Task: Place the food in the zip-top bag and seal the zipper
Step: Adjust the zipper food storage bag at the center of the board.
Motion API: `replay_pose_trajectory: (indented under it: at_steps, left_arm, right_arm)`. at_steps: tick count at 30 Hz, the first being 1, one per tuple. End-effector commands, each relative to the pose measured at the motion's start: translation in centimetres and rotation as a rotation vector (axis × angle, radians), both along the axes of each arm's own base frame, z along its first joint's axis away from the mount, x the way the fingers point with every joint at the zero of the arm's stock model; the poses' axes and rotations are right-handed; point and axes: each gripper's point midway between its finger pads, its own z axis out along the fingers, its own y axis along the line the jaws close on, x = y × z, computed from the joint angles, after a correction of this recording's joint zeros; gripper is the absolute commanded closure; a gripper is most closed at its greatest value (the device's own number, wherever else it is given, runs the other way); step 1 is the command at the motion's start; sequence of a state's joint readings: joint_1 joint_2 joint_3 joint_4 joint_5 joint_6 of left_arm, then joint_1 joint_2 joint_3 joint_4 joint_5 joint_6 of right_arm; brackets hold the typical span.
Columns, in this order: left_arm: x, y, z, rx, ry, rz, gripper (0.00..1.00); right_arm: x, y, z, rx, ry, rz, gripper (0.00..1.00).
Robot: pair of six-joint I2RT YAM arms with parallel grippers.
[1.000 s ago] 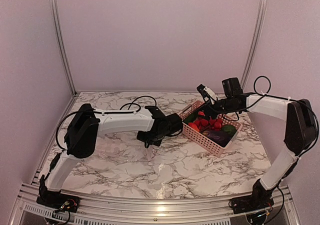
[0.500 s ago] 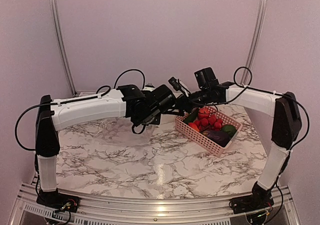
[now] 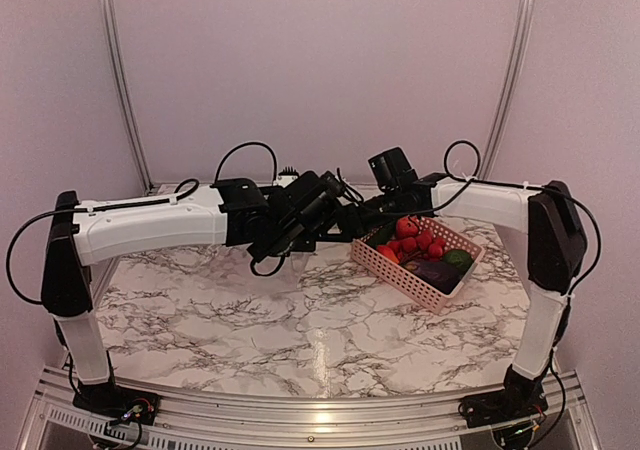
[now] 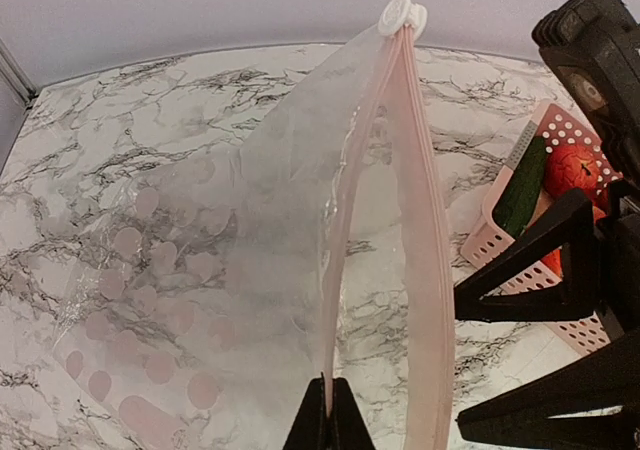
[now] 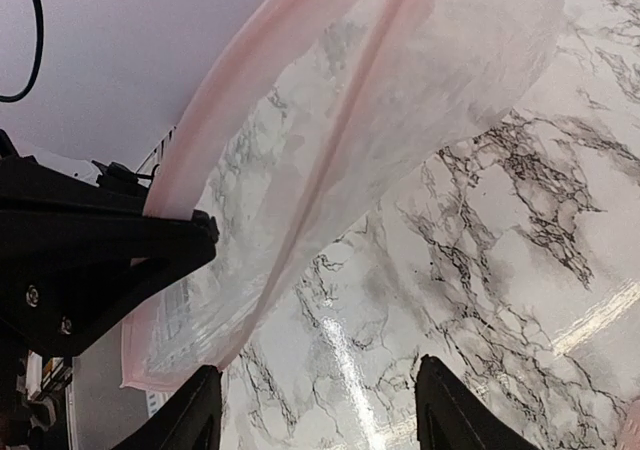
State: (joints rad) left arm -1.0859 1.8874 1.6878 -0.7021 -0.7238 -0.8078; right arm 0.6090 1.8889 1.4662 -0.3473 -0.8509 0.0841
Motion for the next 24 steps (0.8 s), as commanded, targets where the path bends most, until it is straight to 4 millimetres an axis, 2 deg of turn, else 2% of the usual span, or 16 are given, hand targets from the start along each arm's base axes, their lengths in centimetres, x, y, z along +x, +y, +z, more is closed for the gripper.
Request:
replay_pose_trajectory:
  at_steps: [1,10,13,17,19,20,22,24]
  left_arm:
    - [-0.6,-0.7,1.5,-0.07,-0.019,-0.022,1.0]
    - [-0.8,-0.7,1.3,-0.078,-0.02,-0.025,1.0]
    - [-1.0,-0.8,1.6,-0.094,-0.026,-0.03,1.0]
    - [-1.3,-1.0,2.4,-0.12,-0.042,-0.044,1.0]
    - [-1.4,-1.0,2.6,-0.128,-0.045,-0.051,1.0]
    - [-1.5,-1.0,2.6,-0.132,-0.047,-0.052,1.0]
    - [-1.4,-0.8,2.5,-0.128,-0.054,-0.046,1.0]
    - [-1.3,-0.2,2.1,-0.113,-0.065,-0.026,1.0]
  right_arm:
    - [-0.1,1.9,1.2,0.043,-0.001,0.033,0.37]
    - [-1.8,2.2,4.5,0.153,0.009,0.109,0.39]
    - [-1.3,2.3,4.6,0.148,0.011,0.068,0.41]
    - [1.3,2.5,2.3,0.06,0.029,-0.049,0.56]
    - [2.0,2.8,1.4,0.043,0.041,-0.061,0.63]
    - [2.3,3.0,1.2,0.04,0.046,-0.062,0.7]
    - [2.6,3.3,0.8,0.031,0.056,-0.062,0.97]
    - [2.5,3.3,1.2,0.034,0.06,-0.056,1.0]
